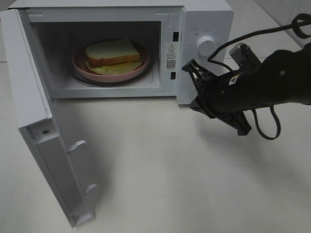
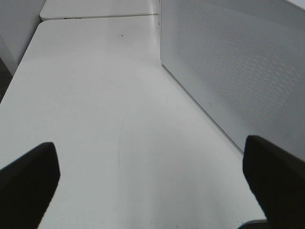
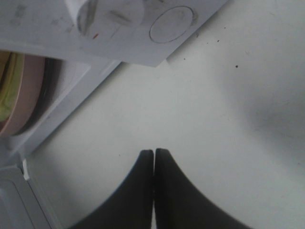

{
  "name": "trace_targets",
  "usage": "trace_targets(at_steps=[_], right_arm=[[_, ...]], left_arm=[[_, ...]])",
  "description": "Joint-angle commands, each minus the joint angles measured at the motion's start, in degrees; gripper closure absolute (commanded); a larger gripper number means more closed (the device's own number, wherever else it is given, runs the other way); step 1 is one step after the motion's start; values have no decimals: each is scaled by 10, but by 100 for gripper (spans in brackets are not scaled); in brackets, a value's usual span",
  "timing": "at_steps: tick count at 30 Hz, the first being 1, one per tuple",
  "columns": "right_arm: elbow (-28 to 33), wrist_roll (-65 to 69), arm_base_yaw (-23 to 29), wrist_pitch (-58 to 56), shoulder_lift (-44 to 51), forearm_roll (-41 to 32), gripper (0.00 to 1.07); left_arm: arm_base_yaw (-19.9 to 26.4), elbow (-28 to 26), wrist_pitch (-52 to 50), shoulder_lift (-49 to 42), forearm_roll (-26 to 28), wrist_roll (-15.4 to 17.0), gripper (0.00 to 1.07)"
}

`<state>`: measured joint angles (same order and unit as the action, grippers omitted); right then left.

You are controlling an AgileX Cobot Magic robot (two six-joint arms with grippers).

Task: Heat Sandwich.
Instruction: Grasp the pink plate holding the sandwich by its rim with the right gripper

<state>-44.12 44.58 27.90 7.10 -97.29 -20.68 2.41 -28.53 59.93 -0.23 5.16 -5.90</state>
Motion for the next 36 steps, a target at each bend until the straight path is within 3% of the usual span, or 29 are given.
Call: trace_targets(at_steps=[1,13,20,29,36], right_arm=[[1,-38,1,-40,22,32,103],[1,-186,1,-196,99,97,102],[1,-282,1,-244,131,99,102],[1,-475,1,-333,163,99,100],[-6,-699,1,-427,166,99,98]], left_arm=[[2,1,-5,-13,1,1,7],[2,1,-5,-13,1,1,7],[2,1,-5,-13,1,1,7],[2,1,-5,-13,1,1,7],[2,1,-5,-13,1,1,7]])
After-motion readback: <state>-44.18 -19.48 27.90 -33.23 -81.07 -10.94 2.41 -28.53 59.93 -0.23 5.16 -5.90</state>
